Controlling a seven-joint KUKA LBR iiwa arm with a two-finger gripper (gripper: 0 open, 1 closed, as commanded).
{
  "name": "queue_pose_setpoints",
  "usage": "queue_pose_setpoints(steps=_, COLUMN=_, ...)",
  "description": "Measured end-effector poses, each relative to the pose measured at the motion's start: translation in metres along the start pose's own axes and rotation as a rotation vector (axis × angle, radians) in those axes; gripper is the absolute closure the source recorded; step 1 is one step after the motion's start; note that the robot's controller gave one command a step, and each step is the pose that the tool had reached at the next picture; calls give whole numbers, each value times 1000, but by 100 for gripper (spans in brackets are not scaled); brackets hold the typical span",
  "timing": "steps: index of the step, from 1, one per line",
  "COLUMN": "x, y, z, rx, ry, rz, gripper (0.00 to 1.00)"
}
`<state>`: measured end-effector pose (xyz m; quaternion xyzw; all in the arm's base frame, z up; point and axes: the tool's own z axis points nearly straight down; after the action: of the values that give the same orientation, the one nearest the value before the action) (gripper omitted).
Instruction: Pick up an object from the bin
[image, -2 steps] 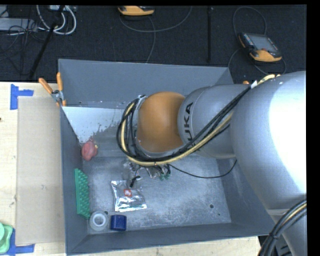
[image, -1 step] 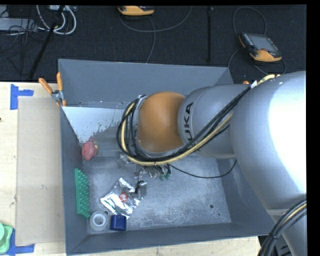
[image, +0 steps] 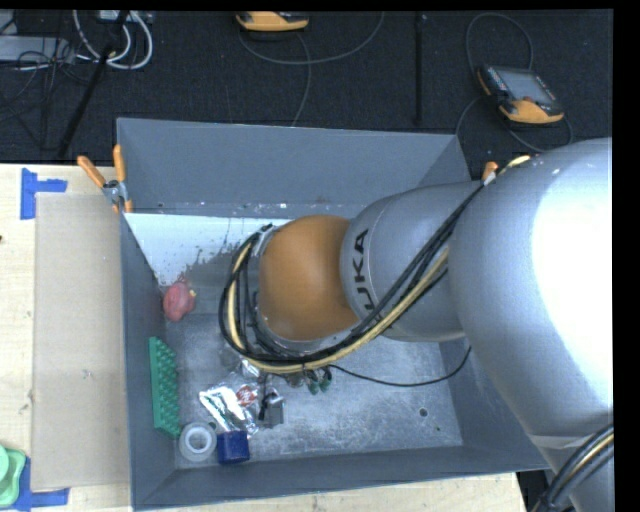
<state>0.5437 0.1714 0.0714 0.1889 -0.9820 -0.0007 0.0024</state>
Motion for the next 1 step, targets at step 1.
queue_pose_setpoints(steps=1, x=-2, y=-2, z=-1, rx=1, ry=-5, rz=5, gripper=100)
